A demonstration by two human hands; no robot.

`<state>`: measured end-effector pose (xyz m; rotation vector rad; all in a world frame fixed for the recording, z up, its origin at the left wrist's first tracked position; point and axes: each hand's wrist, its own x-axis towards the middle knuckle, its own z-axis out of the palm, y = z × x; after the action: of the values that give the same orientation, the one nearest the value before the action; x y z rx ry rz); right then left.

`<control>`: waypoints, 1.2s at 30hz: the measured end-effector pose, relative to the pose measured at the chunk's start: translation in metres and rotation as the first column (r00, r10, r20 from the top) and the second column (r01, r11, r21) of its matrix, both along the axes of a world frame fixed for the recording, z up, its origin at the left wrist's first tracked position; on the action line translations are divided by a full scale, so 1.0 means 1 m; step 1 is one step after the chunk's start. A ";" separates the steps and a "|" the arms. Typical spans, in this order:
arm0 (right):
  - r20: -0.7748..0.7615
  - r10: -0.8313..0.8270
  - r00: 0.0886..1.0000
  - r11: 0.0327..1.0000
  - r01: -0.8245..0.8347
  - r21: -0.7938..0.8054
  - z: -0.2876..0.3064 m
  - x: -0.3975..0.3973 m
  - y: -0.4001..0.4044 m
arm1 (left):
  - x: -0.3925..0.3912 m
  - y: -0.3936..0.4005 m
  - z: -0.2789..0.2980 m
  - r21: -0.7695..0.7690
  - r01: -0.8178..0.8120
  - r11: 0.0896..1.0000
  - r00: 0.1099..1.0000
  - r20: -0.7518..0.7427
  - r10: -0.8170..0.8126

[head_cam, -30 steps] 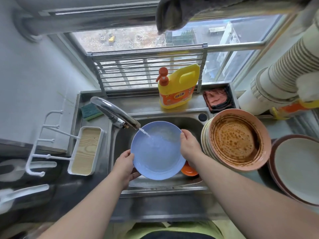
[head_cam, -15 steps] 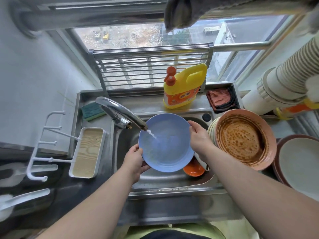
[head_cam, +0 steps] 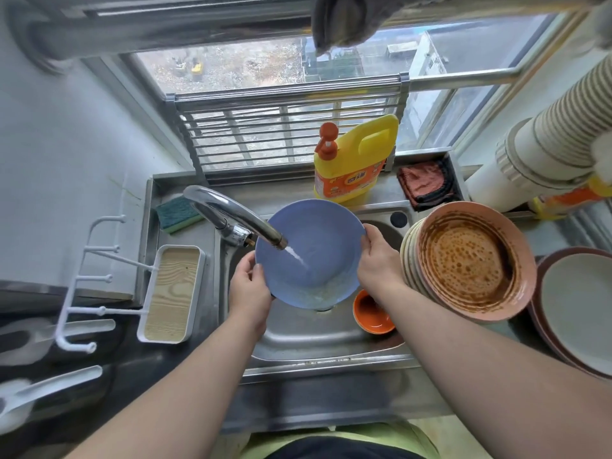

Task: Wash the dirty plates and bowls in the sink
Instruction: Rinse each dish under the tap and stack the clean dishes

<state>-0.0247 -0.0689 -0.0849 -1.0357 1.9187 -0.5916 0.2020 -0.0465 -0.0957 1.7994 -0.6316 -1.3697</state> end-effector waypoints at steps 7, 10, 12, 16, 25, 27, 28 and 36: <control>0.053 -0.097 0.994 0.994 0.095 0.052 -0.016 0.025 0.005 | 0.021 0.004 0.003 -0.118 0.031 0.993 0.985 0.171 -0.010; 0.095 -0.116 0.989 0.990 0.108 0.087 -0.021 0.034 0.007 | 0.027 0.006 0.008 -0.124 0.014 0.992 0.973 0.228 0.015; 0.109 -0.138 0.984 0.987 0.127 0.098 -0.024 0.041 0.008 | 0.030 0.008 0.012 -0.144 0.017 0.990 0.969 0.245 0.019; 0.183 -0.204 0.962 0.977 0.188 0.098 -0.025 0.054 0.011 | 0.036 0.008 0.016 -0.167 0.007 0.986 0.963 0.268 0.039; 0.179 -0.138 0.974 0.989 0.145 -0.029 -0.007 0.040 0.008 | 0.033 0.002 -0.007 -0.095 -0.101 0.990 0.983 0.147 0.114; 0.137 -0.073 0.988 0.995 0.081 -0.057 0.002 0.029 0.009 | 0.022 0.001 -0.014 0.002 -0.182 0.983 0.983 0.010 0.182; 0.118 -0.039 0.992 0.996 0.048 -0.074 0.007 0.025 0.010 | 0.017 0.001 -0.017 0.054 -0.215 0.975 0.974 -0.058 0.218; -0.152 0.163 0.975 0.956 -0.194 -0.220 0.048 -0.009 0.012 | -0.026 0.002 -0.038 0.232 -0.168 0.958 0.933 -0.277 0.230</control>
<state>-0.0341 -0.0568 -0.0366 -1.4148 1.8734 -0.6697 0.1756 -0.0449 -0.1335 1.7070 -0.1433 -1.5694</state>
